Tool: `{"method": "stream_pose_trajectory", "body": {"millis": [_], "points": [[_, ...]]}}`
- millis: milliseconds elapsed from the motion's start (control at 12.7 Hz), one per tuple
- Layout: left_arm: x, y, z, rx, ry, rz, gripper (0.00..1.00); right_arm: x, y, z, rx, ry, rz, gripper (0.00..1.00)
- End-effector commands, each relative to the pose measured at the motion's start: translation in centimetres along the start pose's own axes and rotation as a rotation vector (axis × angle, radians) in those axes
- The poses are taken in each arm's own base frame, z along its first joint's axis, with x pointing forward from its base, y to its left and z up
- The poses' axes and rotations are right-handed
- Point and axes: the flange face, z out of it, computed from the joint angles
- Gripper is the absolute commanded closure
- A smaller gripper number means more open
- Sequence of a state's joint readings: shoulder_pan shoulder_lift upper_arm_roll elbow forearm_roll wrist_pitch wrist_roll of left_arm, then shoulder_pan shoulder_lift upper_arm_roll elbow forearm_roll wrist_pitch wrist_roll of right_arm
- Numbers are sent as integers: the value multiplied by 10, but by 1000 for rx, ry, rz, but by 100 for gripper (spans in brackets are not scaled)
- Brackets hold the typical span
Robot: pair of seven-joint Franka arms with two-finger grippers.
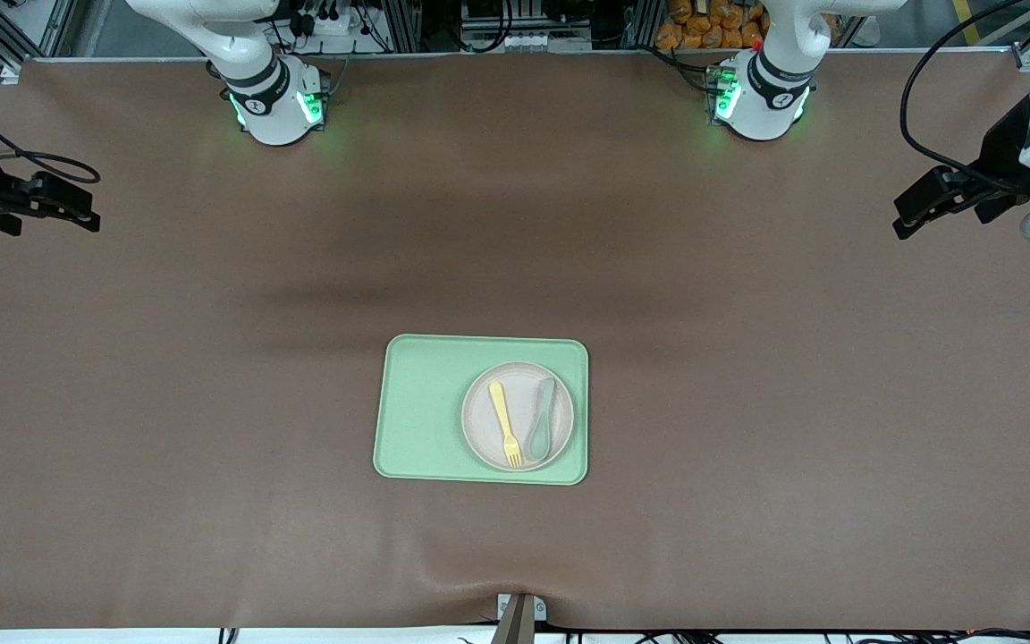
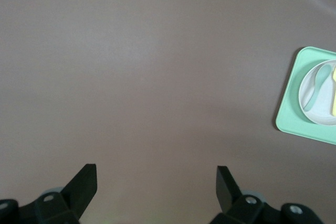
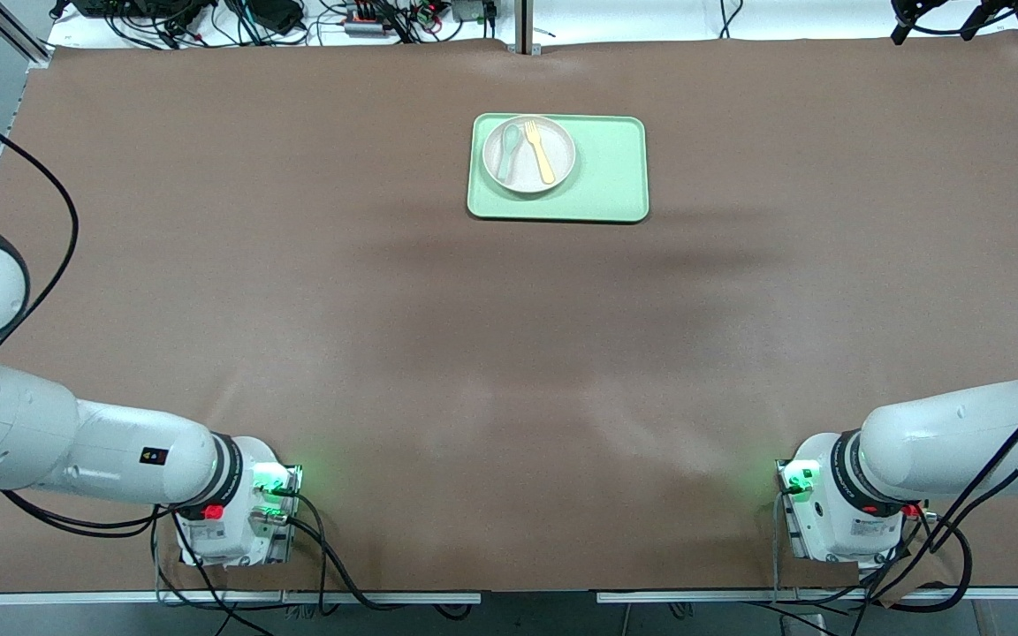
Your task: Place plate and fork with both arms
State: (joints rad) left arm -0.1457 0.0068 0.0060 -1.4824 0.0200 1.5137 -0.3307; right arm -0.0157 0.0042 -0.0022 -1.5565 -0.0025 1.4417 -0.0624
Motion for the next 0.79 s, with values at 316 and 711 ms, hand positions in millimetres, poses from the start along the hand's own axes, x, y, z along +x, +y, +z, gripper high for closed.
{"method": "stream_pose_trajectory", "body": {"millis": [316, 711], "points": [[0, -39, -6, -5, 48, 59, 0, -6, -10, -1, -11, -27, -3, 0], [0, -41, -7, 9, 43, 91, 0, -6, -10, 0, -11, -30, -4, 0]]}}
